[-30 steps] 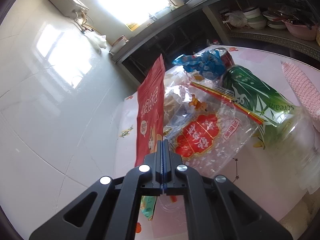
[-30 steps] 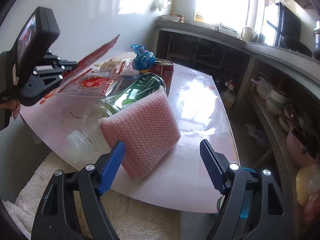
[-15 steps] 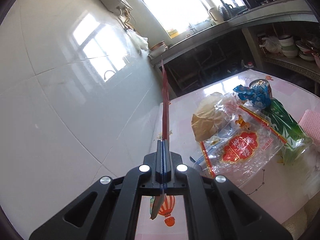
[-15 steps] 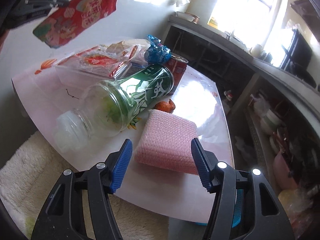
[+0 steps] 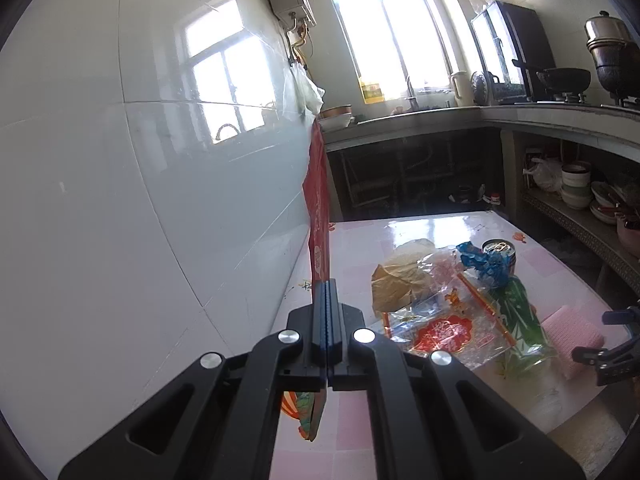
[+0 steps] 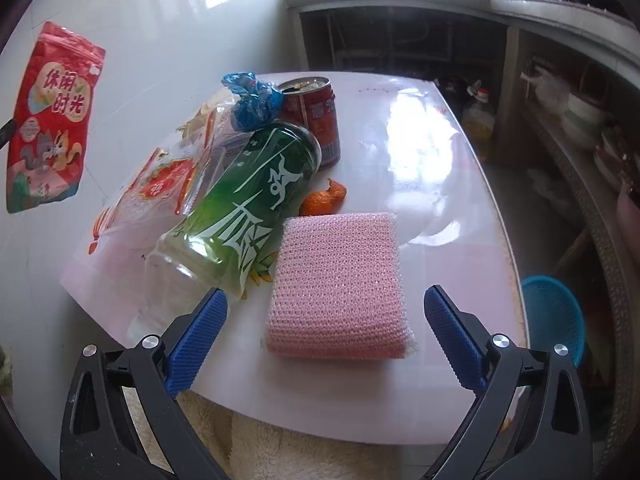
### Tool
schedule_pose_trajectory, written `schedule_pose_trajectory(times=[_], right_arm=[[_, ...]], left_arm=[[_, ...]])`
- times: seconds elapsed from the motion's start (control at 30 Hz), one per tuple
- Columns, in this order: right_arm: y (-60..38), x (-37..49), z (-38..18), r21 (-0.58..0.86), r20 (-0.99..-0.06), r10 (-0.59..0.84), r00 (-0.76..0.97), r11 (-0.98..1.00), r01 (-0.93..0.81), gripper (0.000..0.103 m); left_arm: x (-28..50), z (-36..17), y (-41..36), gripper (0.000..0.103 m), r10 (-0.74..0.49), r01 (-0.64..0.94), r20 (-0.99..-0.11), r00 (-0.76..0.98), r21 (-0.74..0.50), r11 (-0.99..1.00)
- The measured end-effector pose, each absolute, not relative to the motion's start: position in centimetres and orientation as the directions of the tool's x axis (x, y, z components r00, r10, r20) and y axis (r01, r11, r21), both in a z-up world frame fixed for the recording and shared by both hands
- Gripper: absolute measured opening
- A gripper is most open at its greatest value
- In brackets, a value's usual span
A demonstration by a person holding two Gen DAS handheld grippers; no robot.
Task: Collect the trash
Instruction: 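Lift the red bag with the left tool while the right tool grasps the pink pad, then carry both items to the blue wastebasket and open both tools to drop them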
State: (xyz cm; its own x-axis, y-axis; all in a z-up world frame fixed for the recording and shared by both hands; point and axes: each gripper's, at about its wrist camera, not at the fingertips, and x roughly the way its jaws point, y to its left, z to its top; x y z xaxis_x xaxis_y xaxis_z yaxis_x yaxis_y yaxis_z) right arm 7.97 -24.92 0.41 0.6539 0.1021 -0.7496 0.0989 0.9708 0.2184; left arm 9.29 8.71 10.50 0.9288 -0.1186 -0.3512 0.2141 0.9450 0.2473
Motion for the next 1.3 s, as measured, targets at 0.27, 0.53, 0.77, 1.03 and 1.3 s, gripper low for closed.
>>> schedule_pose_trajectory(times=[0.27,0.53,0.77,1.03,1.3], right_arm=[[-24.6,10.8,-2.4,0.185,-0.822,0.096,0.561,0.977,0.104,0.078],[-30.3,6.3,-0.8,0.379,-0.733,0.176,0.657,0.908,0.180,0.075],[-39.3,-2.3,0.3,0.394,-0.690,-0.042,0.723,0.816,0.423,0.076],[-48.4,-8.4,-6.6,0.423,-0.779,-0.148,0.609,0.593,0.685,0.076],[-54.3,-8.0,-15.4,0.420,-0.852,-0.100,0.514,0.456,0.785,0.076]], left_arm=[[6.6,12.0,6.5,0.000,-0.255,0.321,-0.350,0.902,0.147,0.936],[5.1,13.2,-0.9,0.000,-0.469,0.537,-0.375,0.799,0.095,0.838],[4.9,12.7,-14.0,0.000,-0.706,0.784,-0.464,0.535,-0.039,0.619],[6.3,5.3,-34.6,0.000,-0.721,0.872,-0.687,0.092,-0.294,0.392],[9.0,-8.4,-50.2,0.000,-0.473,0.797,-0.872,-0.127,-0.373,0.475]])
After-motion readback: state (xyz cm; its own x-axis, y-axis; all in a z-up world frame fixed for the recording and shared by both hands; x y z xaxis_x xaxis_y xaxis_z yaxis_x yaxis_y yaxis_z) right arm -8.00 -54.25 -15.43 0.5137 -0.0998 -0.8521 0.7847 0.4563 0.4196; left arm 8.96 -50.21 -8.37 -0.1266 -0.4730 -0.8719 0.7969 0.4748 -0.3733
